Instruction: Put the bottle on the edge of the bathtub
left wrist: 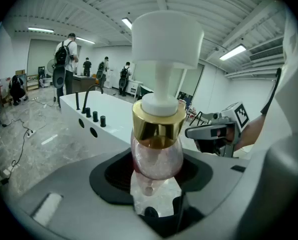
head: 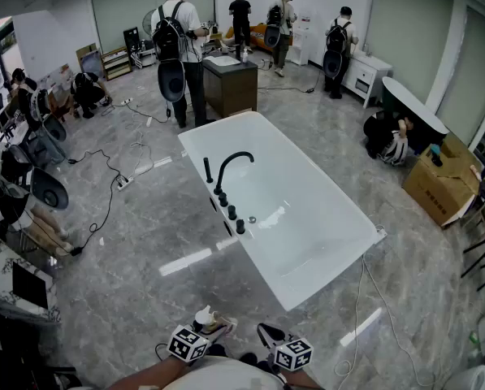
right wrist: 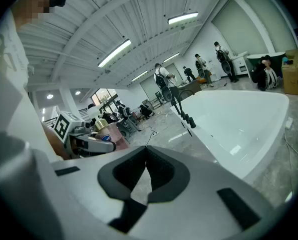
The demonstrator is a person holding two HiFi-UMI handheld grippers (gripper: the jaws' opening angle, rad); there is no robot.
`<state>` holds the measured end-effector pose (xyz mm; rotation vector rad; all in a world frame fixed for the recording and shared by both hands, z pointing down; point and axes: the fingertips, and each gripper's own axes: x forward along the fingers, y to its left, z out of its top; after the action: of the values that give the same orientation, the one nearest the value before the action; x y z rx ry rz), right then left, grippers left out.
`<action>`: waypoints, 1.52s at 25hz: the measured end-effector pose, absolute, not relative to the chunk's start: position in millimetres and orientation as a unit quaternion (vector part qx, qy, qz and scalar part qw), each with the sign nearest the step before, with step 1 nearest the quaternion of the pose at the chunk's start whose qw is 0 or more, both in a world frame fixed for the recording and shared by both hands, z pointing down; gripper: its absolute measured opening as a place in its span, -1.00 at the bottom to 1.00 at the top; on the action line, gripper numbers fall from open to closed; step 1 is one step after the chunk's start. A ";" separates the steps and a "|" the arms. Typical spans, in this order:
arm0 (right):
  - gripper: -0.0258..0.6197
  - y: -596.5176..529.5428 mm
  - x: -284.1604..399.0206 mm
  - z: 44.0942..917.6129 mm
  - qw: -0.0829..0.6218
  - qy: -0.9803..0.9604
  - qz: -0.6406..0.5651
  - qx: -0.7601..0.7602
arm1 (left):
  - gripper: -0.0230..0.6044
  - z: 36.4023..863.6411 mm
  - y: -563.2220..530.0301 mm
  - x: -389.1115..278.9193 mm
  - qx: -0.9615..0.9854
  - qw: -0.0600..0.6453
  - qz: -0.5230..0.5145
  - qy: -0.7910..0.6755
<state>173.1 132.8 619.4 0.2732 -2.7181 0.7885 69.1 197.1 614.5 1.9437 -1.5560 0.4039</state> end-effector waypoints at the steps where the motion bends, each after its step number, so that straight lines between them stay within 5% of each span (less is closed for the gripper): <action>1: -0.90 144.2 172.8 618.8 0.150 -0.946 0.273 0.092 | -0.23 614.6 209.5 69.4 0.732 0.307 0.152 -0.589; 38: -0.90 308.4 112.4 620.2 0.162 -0.932 0.265 0.184 | -0.23 602.3 383.5 -46.1 0.741 0.288 0.109 -0.597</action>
<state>112.4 308.4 620.2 0.5259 -2.6619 0.7578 -46.1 383.5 602.3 1.9780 -1.5936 0.2921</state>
